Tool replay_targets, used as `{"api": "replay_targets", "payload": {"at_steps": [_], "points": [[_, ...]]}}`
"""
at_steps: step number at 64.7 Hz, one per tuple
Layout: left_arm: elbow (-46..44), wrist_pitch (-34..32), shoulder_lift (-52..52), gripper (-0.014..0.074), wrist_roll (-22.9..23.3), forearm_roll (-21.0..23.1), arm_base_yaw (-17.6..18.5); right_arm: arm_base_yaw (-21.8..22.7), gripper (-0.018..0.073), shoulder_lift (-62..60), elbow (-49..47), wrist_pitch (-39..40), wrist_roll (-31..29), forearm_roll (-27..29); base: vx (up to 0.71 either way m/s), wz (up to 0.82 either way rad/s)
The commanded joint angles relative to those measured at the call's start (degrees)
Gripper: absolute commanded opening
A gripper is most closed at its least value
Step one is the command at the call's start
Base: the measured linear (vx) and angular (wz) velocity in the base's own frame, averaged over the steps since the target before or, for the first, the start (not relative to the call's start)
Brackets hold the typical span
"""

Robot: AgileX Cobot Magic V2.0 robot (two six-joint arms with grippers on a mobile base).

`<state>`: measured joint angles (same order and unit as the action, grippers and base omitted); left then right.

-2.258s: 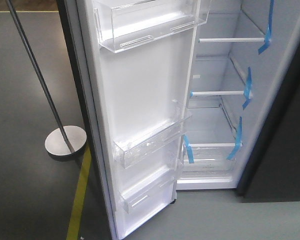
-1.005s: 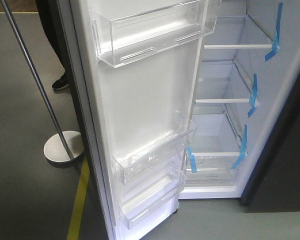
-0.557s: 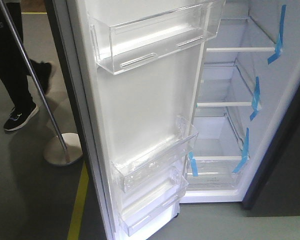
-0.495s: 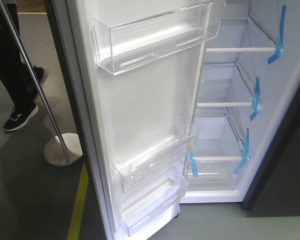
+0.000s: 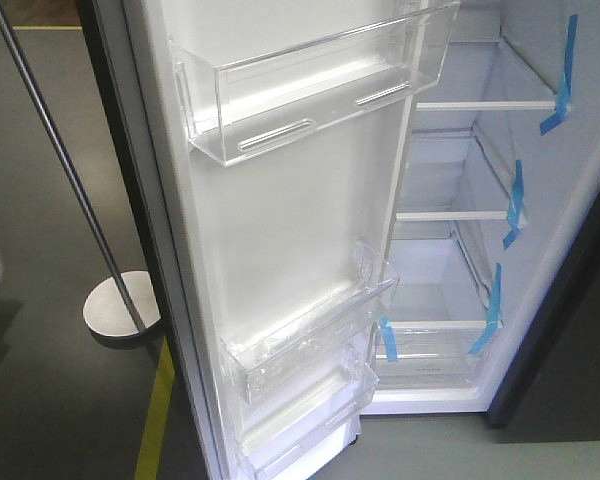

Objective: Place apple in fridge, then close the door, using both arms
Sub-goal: 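Move the held apple toward the upper door bin with the right gripper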

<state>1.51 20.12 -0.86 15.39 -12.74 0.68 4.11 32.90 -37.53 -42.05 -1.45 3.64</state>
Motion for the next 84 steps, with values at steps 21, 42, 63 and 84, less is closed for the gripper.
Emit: {"api": "replay_targets", "payload": {"at_steps": [21, 42, 63, 84], "points": [[1.0, -4.0, -0.6, -0.0005, 0.1, -0.1, 0.1, 0.2, 0.0132, 0.0, -1.6, 4.6, 0.0, -0.1, 0.04, 0.0], [1.0, -4.0, -0.6, -0.0005, 0.1, -0.1, 0.1, 0.2, 0.0132, 0.0, -1.6, 4.6, 0.0, -0.1, 0.04, 0.0], [1.0, -4.0, -0.6, -0.0005, 0.1, -0.1, 0.1, 0.2, 0.0132, 0.0, -1.6, 4.6, 0.0, -0.1, 0.02, -0.01], [1.0, -4.0, -0.6, -0.0005, 0.1, -0.1, 0.1, 0.2, 0.0132, 0.0, -1.6, 4.6, 0.0, -0.1, 0.0, 0.0]]}}
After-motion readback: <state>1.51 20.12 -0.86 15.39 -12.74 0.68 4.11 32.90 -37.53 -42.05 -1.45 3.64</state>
